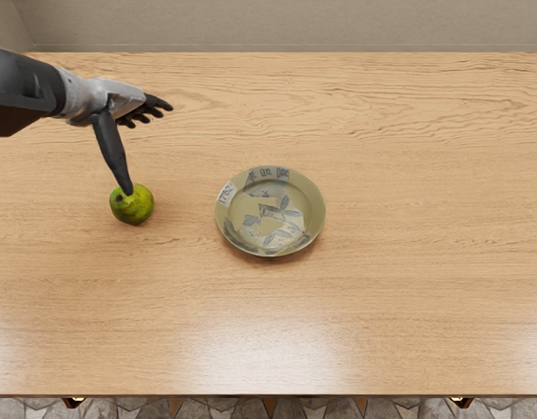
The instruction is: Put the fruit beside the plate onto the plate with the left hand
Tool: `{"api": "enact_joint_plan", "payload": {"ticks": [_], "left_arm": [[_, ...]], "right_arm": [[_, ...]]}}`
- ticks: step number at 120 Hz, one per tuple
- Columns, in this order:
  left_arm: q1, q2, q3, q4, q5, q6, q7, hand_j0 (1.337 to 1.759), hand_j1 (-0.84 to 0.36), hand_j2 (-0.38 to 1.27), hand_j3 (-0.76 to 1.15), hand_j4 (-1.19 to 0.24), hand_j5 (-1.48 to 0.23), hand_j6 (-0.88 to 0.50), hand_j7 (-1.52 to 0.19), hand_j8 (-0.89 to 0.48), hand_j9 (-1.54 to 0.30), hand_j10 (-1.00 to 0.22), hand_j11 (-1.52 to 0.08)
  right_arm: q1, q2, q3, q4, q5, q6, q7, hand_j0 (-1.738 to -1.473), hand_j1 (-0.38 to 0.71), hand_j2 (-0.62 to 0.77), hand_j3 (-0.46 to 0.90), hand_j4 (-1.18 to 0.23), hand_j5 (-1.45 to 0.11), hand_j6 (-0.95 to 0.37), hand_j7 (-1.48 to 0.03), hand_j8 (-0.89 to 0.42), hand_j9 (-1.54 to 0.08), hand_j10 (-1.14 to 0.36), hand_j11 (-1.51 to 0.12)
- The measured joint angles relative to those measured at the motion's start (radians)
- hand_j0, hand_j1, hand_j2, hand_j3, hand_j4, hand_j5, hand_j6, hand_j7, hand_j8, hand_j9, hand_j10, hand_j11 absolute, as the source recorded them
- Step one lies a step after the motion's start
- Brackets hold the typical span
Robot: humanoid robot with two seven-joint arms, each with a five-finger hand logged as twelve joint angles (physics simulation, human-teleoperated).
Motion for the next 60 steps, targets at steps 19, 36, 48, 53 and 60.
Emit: {"api": "enact_joint_plan", "payload": {"ticks": [19,36,48,53,60], "left_arm": [[0.013,-0.024,0.095,-0.01,0.022,0.112,0.0,1.658,0.33,0.0,0.0,-0.02,-0.02,-0.02,-0.02,-0.02,-0.02,-0.02,-0.02],[0.009,-0.033,0.117,-0.047,0.044,0.273,0.0,1.658,0.33,0.0,0.0,-0.02,-0.02,-0.02,-0.02,-0.02,-0.02,-0.02,-0.02],[0.016,-0.085,0.144,-0.056,0.068,0.356,0.0,1.658,0.33,0.0,0.0,-0.02,-0.02,-0.02,-0.02,-0.02,-0.02,-0.02,-0.02],[0.016,-0.109,0.171,-0.058,0.073,0.379,0.0,1.658,0.33,0.0,0.0,-0.02,-0.02,-0.02,-0.02,-0.02,-0.02,-0.02,-0.02],[0.016,-0.116,0.201,-0.059,0.077,0.399,0.0,1.658,0.33,0.0,0.0,-0.02,-0.02,-0.02,-0.02,-0.02,-0.02,-0.02,-0.02]], "right_arm": [[0.0,0.0,0.0,0.0,0.0,0.0,0.0,-1.658,-0.32,0.0,0.0,-0.02,-0.03,-0.02,-0.03,-0.02,-0.03,-0.02,-0.03],[0.0,0.0,0.0,0.0,0.0,0.0,0.0,-1.658,-0.32,0.0,0.0,-0.02,-0.03,-0.02,-0.03,-0.02,-0.03,-0.02,-0.03],[0.0,0.0,0.0,0.0,0.0,0.0,0.0,-1.658,-0.32,0.0,0.0,-0.02,-0.03,-0.02,-0.03,-0.02,-0.03,-0.02,-0.03],[0.0,0.0,0.0,0.0,0.0,0.0,0.0,-1.658,-0.32,0.0,0.0,-0.02,-0.03,-0.02,-0.03,-0.02,-0.03,-0.02,-0.03],[0.0,0.0,0.0,0.0,0.0,0.0,0.0,-1.658,-0.32,0.0,0.0,-0.02,-0.03,-0.02,-0.03,-0.02,-0.03,-0.02,-0.03]]}}
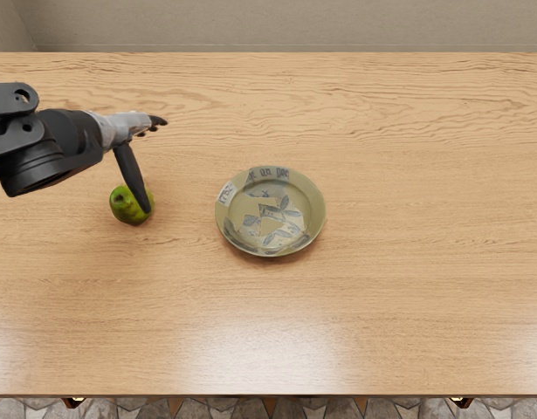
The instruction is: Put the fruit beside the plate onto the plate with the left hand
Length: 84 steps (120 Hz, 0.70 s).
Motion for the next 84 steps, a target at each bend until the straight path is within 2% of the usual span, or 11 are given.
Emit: {"api": "enact_joint_plan", "payload": {"ticks": [29,45,62,84], "left_arm": [[0.009,-0.002,0.103,0.0,0.024,0.07,0.0,1.658,0.33,0.0,0.0,-0.02,-0.02,-0.02,-0.02,-0.02,-0.02,-0.02,-0.02],[0.013,-0.004,0.117,0.0,0.037,0.142,0.0,1.658,0.33,0.0,0.0,-0.02,-0.02,-0.02,-0.02,-0.02,-0.02,-0.02,-0.02],[0.08,-0.03,0.12,0.002,0.059,0.17,0.0,1.658,0.32,0.01,0.0,-0.03,-0.03,-0.03,-0.03,-0.03,-0.03,-0.03,-0.03],[0.081,-0.03,0.12,0.004,0.076,0.197,0.0,1.658,0.26,0.02,0.0,-0.08,-0.1,-0.08,-0.1,-0.08,-0.1,-0.08,-0.1]], "right_arm": [[0.0,0.0,0.0,0.0,0.0,0.0,0.0,-1.658,-0.32,0.0,0.0,-0.02,-0.03,-0.02,-0.03,-0.02,-0.03,-0.02,-0.03],[0.0,0.0,0.0,0.0,0.0,0.0,0.0,-1.658,-0.32,0.0,0.0,-0.02,-0.03,-0.02,-0.03,-0.02,-0.03,-0.02,-0.03],[0.0,0.0,0.0,0.0,0.0,0.0,0.0,-1.658,-0.32,0.0,0.0,-0.02,-0.03,-0.02,-0.03,-0.02,-0.03,-0.02,-0.03],[0.0,0.0,0.0,0.0,0.0,0.0,0.0,-1.658,-0.32,0.0,0.0,-0.02,-0.03,-0.02,-0.03,-0.02,-0.03,-0.02,-0.03]]}}
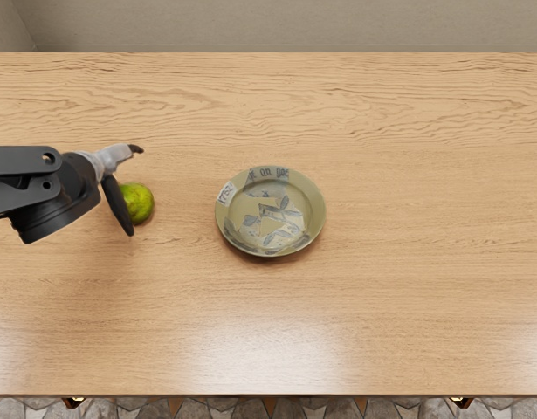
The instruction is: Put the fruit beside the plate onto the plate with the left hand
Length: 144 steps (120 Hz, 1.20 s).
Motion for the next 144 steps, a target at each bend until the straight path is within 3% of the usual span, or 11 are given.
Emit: {"api": "enact_joint_plan", "payload": {"ticks": [32,102,106,144], "left_arm": [[0.015,-0.002,0.0,0.0,0.003,0.012,0.0,1.658,0.12,0.04,0.0,-0.2,-0.25,-0.2,-0.25,-0.2,-0.25,-0.2,-0.25],[0.044,-0.007,-0.006,0.002,0.006,0.028,0.0,1.658,-0.03,0.07,0.0,-0.32,-0.41,-0.32,-0.41,-0.32,-0.41,-0.32,-0.41],[0.049,-0.021,-0.005,0.002,0.009,0.029,0.0,1.658,-0.04,0.07,0.0,-0.34,-0.41,-0.29,-0.42,-0.25,-0.42,-0.33,-0.42],[0.05,-0.024,-0.01,0.002,0.005,0.034,0.0,1.658,-0.12,0.09,0.0,-0.41,-0.53,-0.4,-0.53,-0.39,-0.53,-0.41,-0.53]], "right_arm": [[0.0,0.0,0.0,0.0,0.0,0.0,0.0,-1.658,-0.32,0.0,0.0,-0.02,-0.03,-0.02,-0.03,-0.02,-0.03,-0.02,-0.03],[0.0,0.0,0.0,0.0,0.0,0.0,0.0,-1.658,-0.32,0.0,0.0,-0.02,-0.03,-0.02,-0.03,-0.02,-0.03,-0.02,-0.03],[0.0,0.0,0.0,0.0,0.0,0.0,0.0,-1.658,-0.32,0.0,0.0,-0.02,-0.03,-0.02,-0.03,-0.02,-0.03,-0.02,-0.03],[0.0,0.0,0.0,0.0,0.0,0.0,0.0,-1.658,-0.32,0.0,0.0,-0.02,-0.03,-0.02,-0.03,-0.02,-0.03,-0.02,-0.03]]}}
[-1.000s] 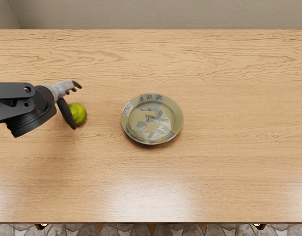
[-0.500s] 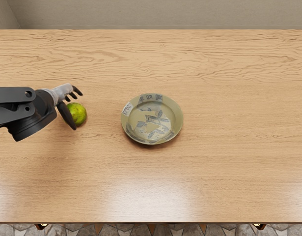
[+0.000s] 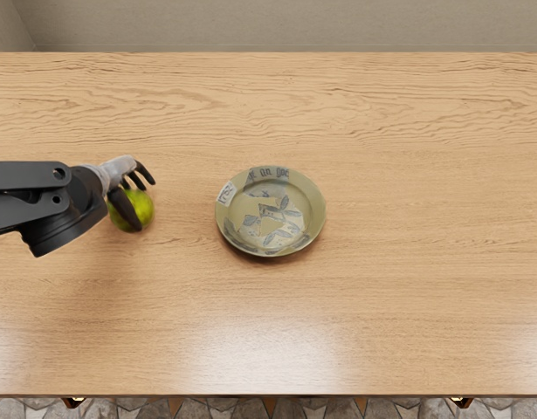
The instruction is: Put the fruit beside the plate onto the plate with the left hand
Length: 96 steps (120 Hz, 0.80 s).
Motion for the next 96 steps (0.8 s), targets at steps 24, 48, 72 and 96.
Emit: {"api": "enact_joint_plan", "payload": {"ticks": [24,48,72,96], "left_arm": [[0.001,-0.001,0.001,0.0,-0.002,0.006,0.0,1.658,-0.16,0.14,0.0,-0.44,-0.59,-0.44,-0.59,-0.35,-0.58,-0.45,-0.58],[0.008,0.0,0.005,0.003,0.011,0.006,-0.001,1.652,-0.13,0.06,0.0,-0.52,-0.64,-0.43,-0.66,-0.32,-0.68,-0.45,-0.69],[0.024,0.0,0.006,0.005,0.019,0.009,-0.001,1.65,-0.1,0.0,0.0,-0.62,-0.66,-0.38,-0.7,-0.28,-0.74,-0.44,-0.76],[0.033,-0.001,0.001,0.006,0.018,0.008,0.002,1.654,-0.24,0.25,0.0,-0.66,-0.7,-0.3,-0.72,-0.21,-0.77,-0.38,-0.78]], "right_arm": [[0.0,0.0,0.0,0.0,0.0,0.0,0.0,-1.658,-0.32,0.0,0.0,-0.02,-0.03,-0.02,-0.03,-0.02,-0.03,-0.02,-0.03],[0.0,0.0,0.0,0.0,0.0,0.0,0.0,-1.658,-0.32,0.0,0.0,-0.02,-0.03,-0.02,-0.03,-0.02,-0.03,-0.02,-0.03],[0.0,0.0,0.0,0.0,0.0,0.0,0.0,-1.658,-0.32,0.0,0.0,-0.02,-0.03,-0.02,-0.03,-0.02,-0.03,-0.02,-0.03],[0.0,0.0,0.0,0.0,0.0,0.0,0.0,-1.658,-0.32,0.0,0.0,-0.02,-0.03,-0.02,-0.03,-0.02,-0.03,-0.02,-0.03]]}}
